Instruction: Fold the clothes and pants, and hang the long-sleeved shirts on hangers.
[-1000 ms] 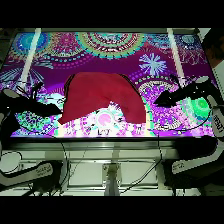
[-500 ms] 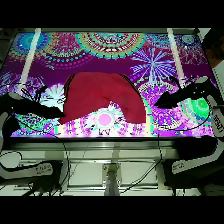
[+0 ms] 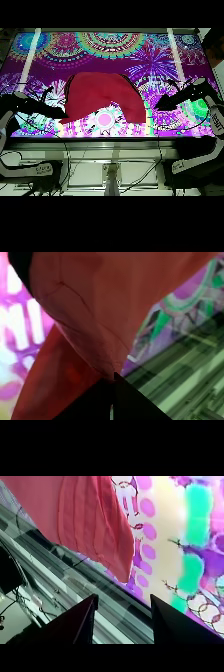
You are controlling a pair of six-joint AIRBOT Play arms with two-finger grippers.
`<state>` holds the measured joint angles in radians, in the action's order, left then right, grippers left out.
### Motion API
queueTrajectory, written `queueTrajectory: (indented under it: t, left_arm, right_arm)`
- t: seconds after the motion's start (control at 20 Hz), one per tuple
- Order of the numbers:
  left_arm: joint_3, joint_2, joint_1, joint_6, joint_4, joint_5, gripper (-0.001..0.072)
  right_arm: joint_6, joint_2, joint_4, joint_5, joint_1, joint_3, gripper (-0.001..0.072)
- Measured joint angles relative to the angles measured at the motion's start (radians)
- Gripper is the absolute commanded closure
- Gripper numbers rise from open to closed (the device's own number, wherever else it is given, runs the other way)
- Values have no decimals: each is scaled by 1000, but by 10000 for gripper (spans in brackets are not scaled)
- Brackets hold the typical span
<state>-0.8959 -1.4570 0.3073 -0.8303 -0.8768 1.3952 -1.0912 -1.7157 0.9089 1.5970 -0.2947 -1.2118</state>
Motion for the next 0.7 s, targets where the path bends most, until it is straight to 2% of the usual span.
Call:
queueTrajectory:
  t: [0.15, 0.35, 0.7]
  left_arm:
    - [-10, 18, -2, 0, 183, 117, 693]
    - [-14, 59, -6, 0, 465, 172, 693]
    - [-14, 82, -10, 0, 596, 188, 694]
  right_arm:
    - [1, -29, 4, 5, 42, 2, 325]
    - [8, -61, 29, -31, 106, 3, 325]
    - [3, -75, 86, -135, 135, 2, 325]
